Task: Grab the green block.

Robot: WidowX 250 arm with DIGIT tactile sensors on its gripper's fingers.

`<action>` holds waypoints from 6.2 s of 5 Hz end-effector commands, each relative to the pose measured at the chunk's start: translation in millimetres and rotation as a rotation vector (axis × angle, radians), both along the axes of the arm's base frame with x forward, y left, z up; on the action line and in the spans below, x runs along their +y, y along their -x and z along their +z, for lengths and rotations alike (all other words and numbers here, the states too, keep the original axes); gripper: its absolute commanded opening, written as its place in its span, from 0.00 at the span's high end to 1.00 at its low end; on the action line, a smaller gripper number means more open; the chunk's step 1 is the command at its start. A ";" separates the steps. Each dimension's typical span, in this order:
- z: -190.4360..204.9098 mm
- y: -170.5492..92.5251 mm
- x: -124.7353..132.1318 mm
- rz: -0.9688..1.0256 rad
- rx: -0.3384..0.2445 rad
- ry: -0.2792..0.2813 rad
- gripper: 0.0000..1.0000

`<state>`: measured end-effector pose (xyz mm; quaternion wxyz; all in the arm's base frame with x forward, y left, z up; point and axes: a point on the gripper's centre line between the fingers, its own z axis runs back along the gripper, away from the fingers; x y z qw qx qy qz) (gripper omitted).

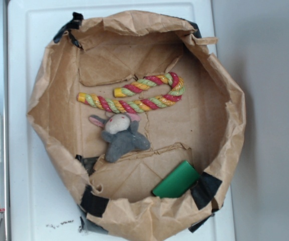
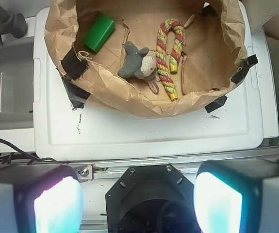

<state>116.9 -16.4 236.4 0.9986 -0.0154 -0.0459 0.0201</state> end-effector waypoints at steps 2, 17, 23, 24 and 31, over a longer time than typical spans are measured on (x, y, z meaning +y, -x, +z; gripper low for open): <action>-13.9 -39.7 -19.1 0.115 0.009 -0.019 0.00; -162.4 -184.1 -48.1 0.636 -0.075 0.094 0.00; -188.8 -158.0 -48.4 0.680 -0.102 0.153 0.00; -192.5 -161.7 -48.3 0.679 -0.122 0.157 0.00; -141.9 -235.7 -61.4 0.696 -0.127 0.245 0.00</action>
